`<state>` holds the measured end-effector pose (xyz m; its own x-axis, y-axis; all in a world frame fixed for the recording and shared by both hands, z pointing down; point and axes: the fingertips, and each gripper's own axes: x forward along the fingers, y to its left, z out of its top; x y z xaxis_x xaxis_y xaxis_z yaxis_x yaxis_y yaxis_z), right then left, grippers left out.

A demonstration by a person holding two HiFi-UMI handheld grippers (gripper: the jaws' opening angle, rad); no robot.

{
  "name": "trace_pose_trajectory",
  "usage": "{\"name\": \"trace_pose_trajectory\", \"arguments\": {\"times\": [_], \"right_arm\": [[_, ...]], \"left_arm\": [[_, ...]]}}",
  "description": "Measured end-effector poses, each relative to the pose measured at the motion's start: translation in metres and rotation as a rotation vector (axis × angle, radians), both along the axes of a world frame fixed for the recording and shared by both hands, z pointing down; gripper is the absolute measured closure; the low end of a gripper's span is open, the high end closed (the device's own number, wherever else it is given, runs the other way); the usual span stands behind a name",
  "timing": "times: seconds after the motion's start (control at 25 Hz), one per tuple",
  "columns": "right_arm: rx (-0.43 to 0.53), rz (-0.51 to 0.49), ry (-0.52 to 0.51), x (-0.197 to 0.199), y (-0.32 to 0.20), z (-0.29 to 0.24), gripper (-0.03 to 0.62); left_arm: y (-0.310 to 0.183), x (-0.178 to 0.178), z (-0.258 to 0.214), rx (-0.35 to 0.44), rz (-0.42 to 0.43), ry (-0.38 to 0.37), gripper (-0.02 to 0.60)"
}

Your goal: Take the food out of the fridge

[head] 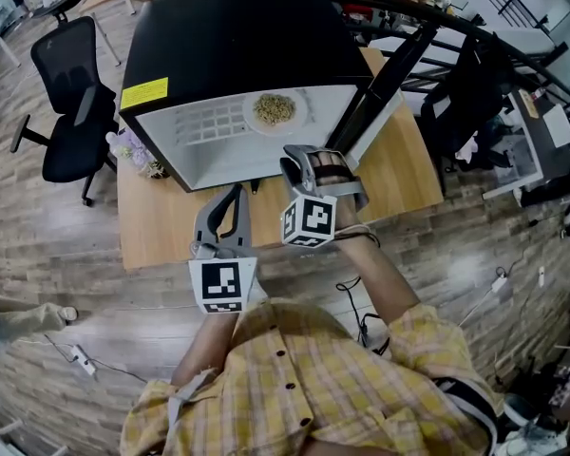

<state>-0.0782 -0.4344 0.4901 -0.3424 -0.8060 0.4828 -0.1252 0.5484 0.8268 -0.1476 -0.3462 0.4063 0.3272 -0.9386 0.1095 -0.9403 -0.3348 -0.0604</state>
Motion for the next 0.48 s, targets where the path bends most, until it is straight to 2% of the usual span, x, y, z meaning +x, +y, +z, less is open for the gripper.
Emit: {"name": "trace_pose_trajectory", "arguments": {"times": [0.36,0.48], "right_arm": [[0.071,0.0,0.182,0.002,-0.037,0.03,0.476],[0.065,0.013,0.203,0.005,-0.043,0.044,0.476]], "left_arm": [[-0.008,-0.01,0.005,-0.012,0.006,-0.009,0.574],[-0.01,-0.012,0.005,-0.013,0.005,-0.008,0.574]]}}
